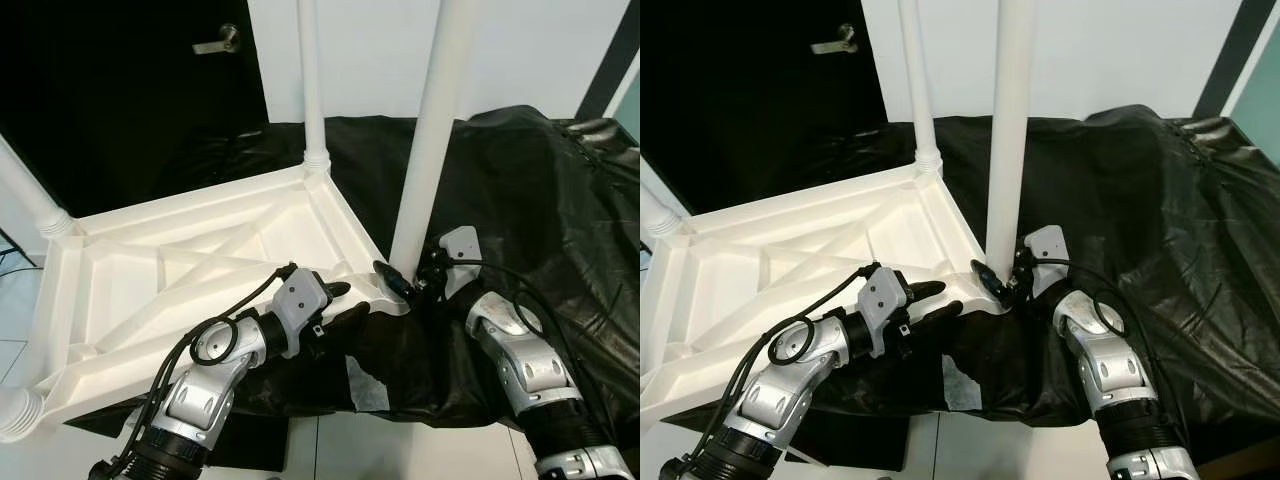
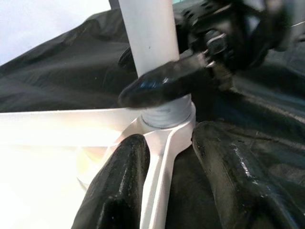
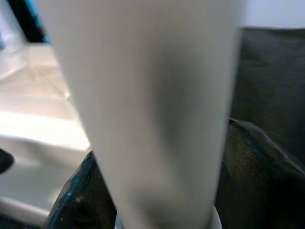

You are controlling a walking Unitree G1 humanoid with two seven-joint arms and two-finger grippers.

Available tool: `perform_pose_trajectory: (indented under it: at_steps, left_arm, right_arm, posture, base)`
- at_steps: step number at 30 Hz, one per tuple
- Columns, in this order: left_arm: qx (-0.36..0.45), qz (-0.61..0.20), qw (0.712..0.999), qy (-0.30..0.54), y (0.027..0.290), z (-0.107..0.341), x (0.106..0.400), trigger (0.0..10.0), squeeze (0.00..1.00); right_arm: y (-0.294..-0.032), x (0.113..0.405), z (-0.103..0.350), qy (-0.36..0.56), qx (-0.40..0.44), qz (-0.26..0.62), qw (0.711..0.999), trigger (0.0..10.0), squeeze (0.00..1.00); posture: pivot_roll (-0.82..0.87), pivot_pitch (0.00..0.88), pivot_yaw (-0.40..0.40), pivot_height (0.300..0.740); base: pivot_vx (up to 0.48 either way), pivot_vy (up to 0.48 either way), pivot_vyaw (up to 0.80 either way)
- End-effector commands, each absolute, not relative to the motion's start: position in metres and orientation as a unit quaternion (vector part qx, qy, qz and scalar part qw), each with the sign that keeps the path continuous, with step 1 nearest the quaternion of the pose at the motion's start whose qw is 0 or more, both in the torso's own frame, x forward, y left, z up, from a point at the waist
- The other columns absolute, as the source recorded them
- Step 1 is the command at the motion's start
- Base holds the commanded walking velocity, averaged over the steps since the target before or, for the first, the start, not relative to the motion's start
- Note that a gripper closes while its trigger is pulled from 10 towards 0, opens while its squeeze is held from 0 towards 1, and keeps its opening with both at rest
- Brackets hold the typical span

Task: Building children table

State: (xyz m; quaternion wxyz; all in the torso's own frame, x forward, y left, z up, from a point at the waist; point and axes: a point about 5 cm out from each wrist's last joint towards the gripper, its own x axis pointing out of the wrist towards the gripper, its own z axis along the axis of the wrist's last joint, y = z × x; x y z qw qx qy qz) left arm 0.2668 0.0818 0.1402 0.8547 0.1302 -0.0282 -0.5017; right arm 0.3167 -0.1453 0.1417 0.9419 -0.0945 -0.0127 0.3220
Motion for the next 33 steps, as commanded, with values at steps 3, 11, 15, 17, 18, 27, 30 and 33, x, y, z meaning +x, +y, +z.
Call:
perform_pose_trajectory:
  at_steps: [3,11,15,17,18,27,30,33]
  left_arm:
    - [0.132,-0.494,0.859,-0.029,0.084,0.137,0.265,10.0,0.0]
    - [0.136,-0.492,0.86,-0.014,0.085,0.124,0.256,10.0,0.0]
    - [0.134,-0.489,0.862,-0.012,0.085,0.123,0.256,10.0,0.0]
    - [0.133,-0.488,0.863,-0.012,0.084,0.123,0.257,10.0,0.0]
    - [0.133,-0.488,0.863,-0.012,0.084,0.123,0.257,10.0,0.0]
    - [0.131,-0.486,0.864,-0.011,0.085,0.123,0.259,10.0,0.0]
    - [0.133,-0.485,0.864,-0.011,0.086,0.123,0.26,10.0,0.0]
    - [0.135,-0.484,0.865,-0.011,0.087,0.123,0.262,10.0,0.0]
  right_arm:
    - [-0.14,0.321,0.139,-0.006,-0.107,0.352,0.93,10.0,0.0]
    - [-0.129,0.32,0.129,0.009,-0.117,0.401,0.909,0.0,0.0]
    - [-0.135,0.317,0.124,0.015,-0.104,0.369,0.923,0.0,0.0]
    - [-0.138,0.316,0.121,0.017,-0.095,0.345,0.934,0.0,0.0]
    - [-0.138,0.316,0.121,0.017,-0.095,0.345,0.934,0.0,0.0]
    - [-0.138,0.313,0.112,0.02,-0.074,0.217,0.973,10.0,0.0]
    - [-0.135,0.31,0.106,0.029,-0.056,0.15,0.987,10.0,0.0]
    - [-0.132,0.307,0.103,0.033,-0.043,0.099,0.994,10.0,0.0]
  posture:
    - [-0.03,0.0,0.019,0.74]
    - [-0.01,0.0,0.006,0.74]
    - [-0.02,0.0,0.013,0.74]
    - [-0.03,0.0,0.018,0.74]
    - [-0.03,0.0,0.018,0.74]
    - [-0.04,0.0,0.035,0.74]
    - [-0.05,0.0,0.036,0.74]
    - [-0.05,0.0,0.037,0.74]
  base:
    - [0.0,0.0,0.0]
    - [0.0,0.0,0.0]
    - [0.0,0.0,0.0]
    - [0.0,0.0,0.0]
    - [0.0,0.0,0.0]
    - [0.0,0.0,0.0]
    - [0.0,0.0,0.0]
    - [0.0,0.0,0.0]
